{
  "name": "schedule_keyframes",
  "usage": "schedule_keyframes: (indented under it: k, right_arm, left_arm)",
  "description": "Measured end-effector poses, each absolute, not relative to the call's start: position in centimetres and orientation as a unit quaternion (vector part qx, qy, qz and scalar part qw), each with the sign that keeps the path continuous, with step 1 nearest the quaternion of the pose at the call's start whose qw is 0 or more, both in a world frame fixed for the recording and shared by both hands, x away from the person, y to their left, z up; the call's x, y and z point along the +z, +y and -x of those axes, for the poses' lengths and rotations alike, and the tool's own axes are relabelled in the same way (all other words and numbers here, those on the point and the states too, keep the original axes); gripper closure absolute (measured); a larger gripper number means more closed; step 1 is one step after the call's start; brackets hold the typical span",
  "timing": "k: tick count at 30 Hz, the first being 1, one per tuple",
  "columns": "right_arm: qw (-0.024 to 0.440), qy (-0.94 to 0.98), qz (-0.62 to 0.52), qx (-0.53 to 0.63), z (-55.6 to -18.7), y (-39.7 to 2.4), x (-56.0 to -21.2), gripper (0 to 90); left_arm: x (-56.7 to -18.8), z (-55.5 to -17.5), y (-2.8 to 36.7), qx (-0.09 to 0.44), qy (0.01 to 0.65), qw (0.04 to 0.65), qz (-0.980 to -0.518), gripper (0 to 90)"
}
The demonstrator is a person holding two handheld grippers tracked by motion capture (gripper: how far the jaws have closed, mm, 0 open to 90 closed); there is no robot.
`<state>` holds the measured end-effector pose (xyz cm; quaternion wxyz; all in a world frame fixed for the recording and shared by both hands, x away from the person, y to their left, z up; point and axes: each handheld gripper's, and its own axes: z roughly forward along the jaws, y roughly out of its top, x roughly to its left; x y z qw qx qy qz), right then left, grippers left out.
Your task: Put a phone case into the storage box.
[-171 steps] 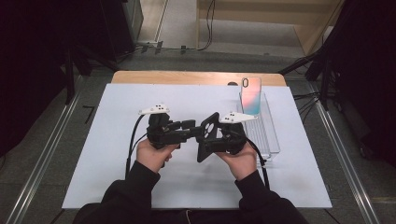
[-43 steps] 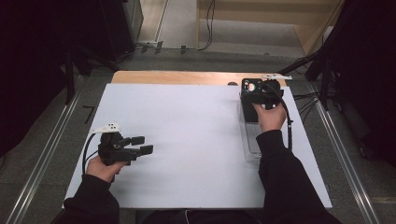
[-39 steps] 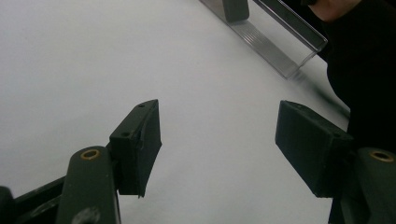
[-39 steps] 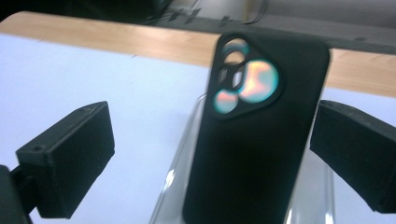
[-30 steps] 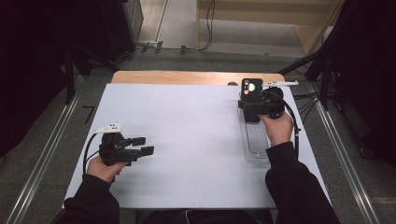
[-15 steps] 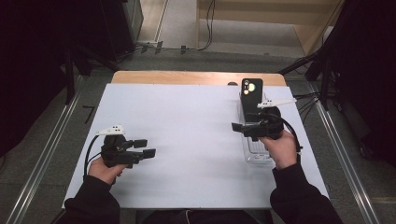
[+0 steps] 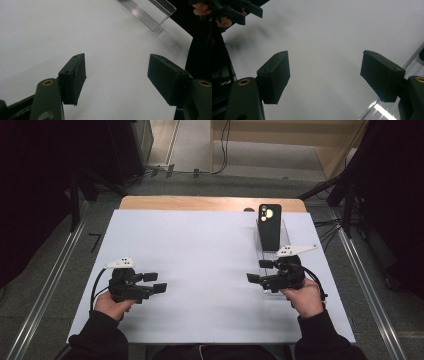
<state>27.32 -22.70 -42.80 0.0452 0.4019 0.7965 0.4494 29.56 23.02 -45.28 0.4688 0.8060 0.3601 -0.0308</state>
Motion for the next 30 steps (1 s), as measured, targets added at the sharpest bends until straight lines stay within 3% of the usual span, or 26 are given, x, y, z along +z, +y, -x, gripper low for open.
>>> schedule_keyframes:
  k: [30]
  right_arm:
    - [0.03,0.812,-0.386,0.437,-23.0,-23.6,-46.7,21.6]
  left_arm:
    - [-45.6,-28.8,23.0,-0.026,0.351,0.471,-0.809,31.6]
